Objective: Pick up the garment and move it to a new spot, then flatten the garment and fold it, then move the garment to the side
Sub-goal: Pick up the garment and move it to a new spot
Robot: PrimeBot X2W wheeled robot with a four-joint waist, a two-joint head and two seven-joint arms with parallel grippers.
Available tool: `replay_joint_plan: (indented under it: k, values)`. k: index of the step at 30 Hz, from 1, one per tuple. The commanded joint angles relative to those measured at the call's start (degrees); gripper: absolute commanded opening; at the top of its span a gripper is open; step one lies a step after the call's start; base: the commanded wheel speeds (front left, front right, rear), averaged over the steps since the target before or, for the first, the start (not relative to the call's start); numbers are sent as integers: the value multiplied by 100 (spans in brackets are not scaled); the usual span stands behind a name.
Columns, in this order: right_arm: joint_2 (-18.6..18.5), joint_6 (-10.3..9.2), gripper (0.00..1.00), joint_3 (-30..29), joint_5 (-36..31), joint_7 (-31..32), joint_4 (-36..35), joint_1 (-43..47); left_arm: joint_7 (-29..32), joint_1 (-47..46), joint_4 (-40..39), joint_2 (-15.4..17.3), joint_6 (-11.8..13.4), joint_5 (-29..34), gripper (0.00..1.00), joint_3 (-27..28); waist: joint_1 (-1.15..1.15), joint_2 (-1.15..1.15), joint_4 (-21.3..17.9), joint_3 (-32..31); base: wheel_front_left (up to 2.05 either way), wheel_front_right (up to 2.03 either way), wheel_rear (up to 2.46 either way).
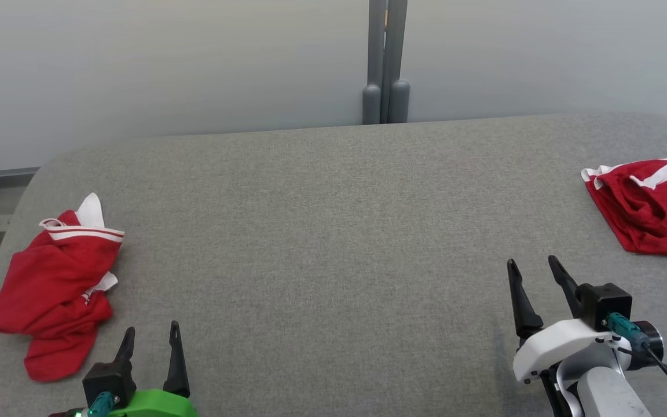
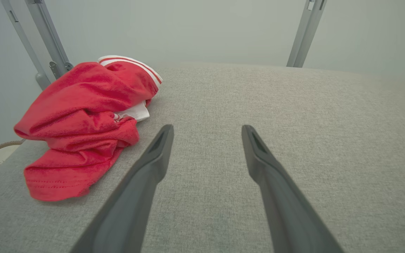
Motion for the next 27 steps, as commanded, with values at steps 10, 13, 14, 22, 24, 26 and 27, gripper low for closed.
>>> replay_joint_plan:
  k: [10, 13, 14, 22, 24, 26, 27]
  values:
    - [-6, -8, 100, 154, 5, -15, -96, 90, -2, 45, 97, 22, 27, 6, 100, 89, 0, 0, 641, 114, 0, 0, 0]
    - [-6, -8, 100, 267, 58, -15, -111, 93, -1, 76, 106, 22, 56, 30, 100, 181, 0, 0, 920, 137, 0, 0, 0]
    - [-5, -8, 100, 293, 78, -15, -116, 99, -1, 79, 116, 21, 52, 40, 100, 188, 0, 0, 1036, 145, 0, 0, 0]
    - [-7, -8, 100, 761, 173, -15, -96, 36, -1, 161, 142, 20, 70, 72, 100, 411, 0, 0, 1864, 204, 0, 0, 0]
    - [-9, -8, 100, 846, 187, -15, -101, 13, -1, 198, 151, 19, 74, 29, 100, 466, 0, 0, 2051, 224, 0, 0, 0]
    - [-8, -8, 100, 910, 185, -15, -109, -11, -1, 213, 145, 20, 64, 17, 100, 488, 0, 0, 2230, 249, 0, 0, 0]
    - [-9, -8, 100, 939, 204, -15, -123, -9, -1, 229, 146, 18, 61, 5, 100, 488, 0, 0, 2313, 252, 0, 0, 0]
